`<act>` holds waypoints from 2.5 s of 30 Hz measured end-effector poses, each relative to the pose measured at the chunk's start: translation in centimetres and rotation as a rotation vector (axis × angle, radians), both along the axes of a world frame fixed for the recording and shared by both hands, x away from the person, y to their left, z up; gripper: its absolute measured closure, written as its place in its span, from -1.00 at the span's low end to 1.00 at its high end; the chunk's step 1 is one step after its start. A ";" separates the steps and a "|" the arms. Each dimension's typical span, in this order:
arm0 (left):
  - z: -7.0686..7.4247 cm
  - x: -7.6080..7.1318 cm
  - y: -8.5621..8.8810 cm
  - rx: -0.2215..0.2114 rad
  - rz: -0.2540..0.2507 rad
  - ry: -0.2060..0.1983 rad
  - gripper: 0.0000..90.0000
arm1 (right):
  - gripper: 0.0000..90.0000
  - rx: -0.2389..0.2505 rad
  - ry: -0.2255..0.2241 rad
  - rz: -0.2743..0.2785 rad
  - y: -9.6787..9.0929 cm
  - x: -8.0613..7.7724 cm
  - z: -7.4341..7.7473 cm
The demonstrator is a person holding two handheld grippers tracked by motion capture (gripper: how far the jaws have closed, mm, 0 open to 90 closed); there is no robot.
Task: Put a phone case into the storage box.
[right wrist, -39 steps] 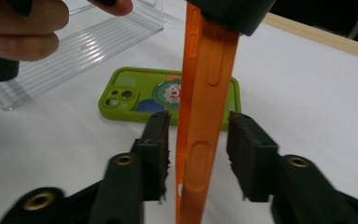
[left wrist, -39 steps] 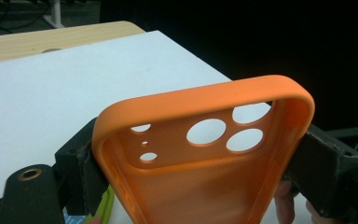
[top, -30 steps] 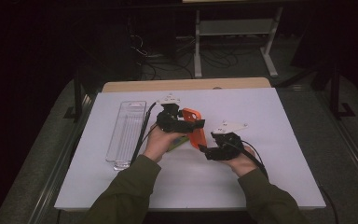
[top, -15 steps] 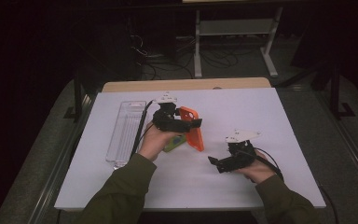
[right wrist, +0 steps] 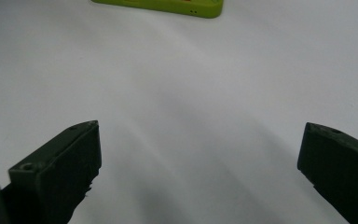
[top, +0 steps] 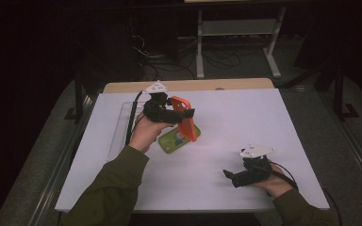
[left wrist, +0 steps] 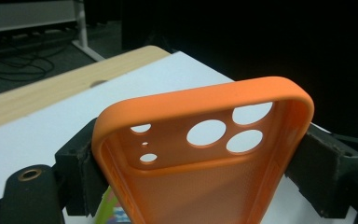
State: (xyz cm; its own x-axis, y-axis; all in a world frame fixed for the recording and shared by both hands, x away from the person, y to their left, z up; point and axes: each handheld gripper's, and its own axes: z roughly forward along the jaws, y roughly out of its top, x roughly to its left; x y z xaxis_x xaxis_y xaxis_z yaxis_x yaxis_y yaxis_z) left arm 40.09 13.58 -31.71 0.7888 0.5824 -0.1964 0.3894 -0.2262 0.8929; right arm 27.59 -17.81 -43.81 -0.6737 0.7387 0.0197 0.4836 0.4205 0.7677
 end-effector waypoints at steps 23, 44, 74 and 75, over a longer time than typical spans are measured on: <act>3.8 3.1 6.7 0.029 0.192 -0.090 -0.65 | -1.00 -0.010 0.006 0.008 -0.2 0.3 -0.1; 2.4 6.2 10.7 0.133 0.496 -0.109 -0.65 | -1.00 -0.009 0.005 0.003 -0.4 0.4 -0.1; -4.0 9.5 10.7 0.294 0.670 -0.004 -0.67 | -1.00 0.009 0.008 -0.003 -0.4 0.3 0.0; -4.1 9.5 10.7 0.305 0.671 -0.001 -0.67 | -1.00 0.008 0.007 -0.003 -0.4 0.3 0.0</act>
State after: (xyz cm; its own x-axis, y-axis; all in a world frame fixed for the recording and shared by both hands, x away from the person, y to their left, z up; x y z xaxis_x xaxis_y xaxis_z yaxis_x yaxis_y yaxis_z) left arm 49.63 24.24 -35.80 0.2435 0.9685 0.0519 0.5302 -0.1777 0.8290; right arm 27.89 -18.21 -43.85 -0.6714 0.7405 0.0308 0.4903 0.4126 0.7677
